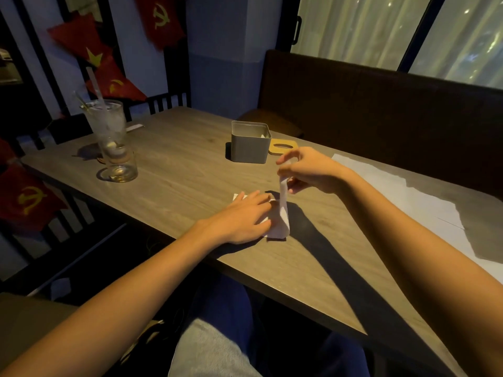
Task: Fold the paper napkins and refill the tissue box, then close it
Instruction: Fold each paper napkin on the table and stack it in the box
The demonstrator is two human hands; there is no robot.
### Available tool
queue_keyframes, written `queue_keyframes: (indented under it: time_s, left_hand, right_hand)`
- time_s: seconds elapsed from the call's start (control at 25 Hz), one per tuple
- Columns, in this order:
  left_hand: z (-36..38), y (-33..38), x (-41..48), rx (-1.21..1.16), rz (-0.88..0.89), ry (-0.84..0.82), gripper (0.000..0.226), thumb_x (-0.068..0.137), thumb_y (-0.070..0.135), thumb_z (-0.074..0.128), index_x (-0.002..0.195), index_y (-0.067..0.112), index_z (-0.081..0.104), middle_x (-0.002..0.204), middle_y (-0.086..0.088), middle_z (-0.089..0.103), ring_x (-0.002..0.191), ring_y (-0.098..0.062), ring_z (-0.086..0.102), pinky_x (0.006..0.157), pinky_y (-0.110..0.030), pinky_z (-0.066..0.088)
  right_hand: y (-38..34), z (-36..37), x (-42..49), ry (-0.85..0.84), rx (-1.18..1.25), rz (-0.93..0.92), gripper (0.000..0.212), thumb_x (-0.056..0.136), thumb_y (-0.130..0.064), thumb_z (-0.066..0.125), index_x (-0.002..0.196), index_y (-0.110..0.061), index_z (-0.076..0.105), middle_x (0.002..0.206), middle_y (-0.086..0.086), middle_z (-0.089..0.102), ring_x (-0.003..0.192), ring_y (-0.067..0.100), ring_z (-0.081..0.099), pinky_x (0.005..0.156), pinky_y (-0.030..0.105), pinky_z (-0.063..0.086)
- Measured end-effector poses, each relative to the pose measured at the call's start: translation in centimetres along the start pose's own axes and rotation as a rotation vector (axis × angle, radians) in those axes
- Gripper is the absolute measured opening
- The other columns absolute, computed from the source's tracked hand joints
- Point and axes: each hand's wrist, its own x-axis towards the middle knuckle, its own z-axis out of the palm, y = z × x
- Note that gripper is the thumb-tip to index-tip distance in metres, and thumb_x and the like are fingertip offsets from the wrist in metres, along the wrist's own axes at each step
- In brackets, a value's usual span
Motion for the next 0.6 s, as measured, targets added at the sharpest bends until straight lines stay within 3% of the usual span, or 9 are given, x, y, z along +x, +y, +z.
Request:
queue_keyframes:
  time_s: [0.08, 0.2, 0.28, 0.4, 0.52, 0.6]
  left_hand:
    - [-0.6, -2.0, -0.8, -0.099, -0.060, 0.065, 0.048, 0.105, 0.041, 0.041, 0.151, 0.026, 0.041, 0.160, 0.002, 0.031, 0.146, -0.018, 0.026, 0.120, -0.044, 0.023]
    - [-1.8, -6.1, -2.9, -0.154, -0.212, 0.137, 0.044, 0.105, 0.037, 0.043, 0.148, 0.027, 0.045, 0.154, 0.002, 0.040, 0.141, -0.016, 0.036, 0.115, -0.040, 0.035]
    - [-2.3, -8.1, -4.0, -0.149, -0.278, 0.173, 0.042, 0.106, 0.034, 0.043, 0.146, 0.024, 0.048, 0.148, 0.002, 0.048, 0.134, -0.015, 0.044, 0.112, -0.037, 0.039]
    - [-2.3, -9.2, -5.0, -0.199, -0.302, 0.227, 0.041, 0.107, 0.032, 0.041, 0.146, 0.023, 0.048, 0.146, 0.003, 0.050, 0.134, -0.014, 0.046, 0.111, -0.034, 0.038]
    - [-2.0, -8.9, -4.8, -0.261, -0.292, 0.276, 0.043, 0.107, 0.034, 0.040, 0.149, 0.025, 0.044, 0.149, 0.005, 0.048, 0.137, -0.012, 0.044, 0.112, -0.036, 0.039]
    - [-1.9, -8.1, -4.1, -0.290, -0.287, 0.291, 0.046, 0.106, 0.038, 0.042, 0.151, 0.028, 0.041, 0.151, 0.006, 0.046, 0.137, -0.012, 0.043, 0.112, -0.039, 0.040]
  right_hand:
    - [-1.0, 1.3, 0.4, -0.021, -0.031, 0.003, 0.009, 0.094, -0.006, 0.061, 0.095, -0.014, 0.058, 0.084, 0.009, 0.068, 0.062, 0.015, 0.069, 0.060, 0.026, 0.060]
    - [-1.7, 3.7, 1.5, -0.073, -0.077, 0.011, 0.011, 0.094, -0.007, 0.062, 0.085, -0.013, 0.059, 0.083, 0.011, 0.071, 0.068, 0.018, 0.072, 0.076, 0.035, 0.063]
    - [-1.8, 5.3, 2.3, -0.128, -0.091, 0.034, 0.004, 0.094, -0.011, 0.064, 0.091, -0.009, 0.064, 0.084, 0.011, 0.072, 0.070, 0.020, 0.074, 0.075, 0.034, 0.063]
    - [-1.3, 7.3, 3.3, -0.147, -0.076, 0.048, 0.024, 0.094, -0.025, 0.064, 0.100, -0.002, 0.067, 0.083, 0.011, 0.074, 0.070, 0.020, 0.075, 0.071, 0.031, 0.062]
    - [-0.4, 7.6, 3.8, -0.056, -0.154, -0.003, 0.037, 0.097, -0.035, 0.057, 0.099, 0.000, 0.069, 0.086, 0.012, 0.074, 0.071, 0.018, 0.072, 0.068, 0.028, 0.061]
    - [0.5, 7.1, 3.8, 0.068, -0.283, -0.059, 0.028, 0.098, -0.029, 0.055, 0.105, -0.003, 0.065, 0.099, 0.016, 0.072, 0.079, 0.020, 0.069, 0.069, 0.029, 0.058]
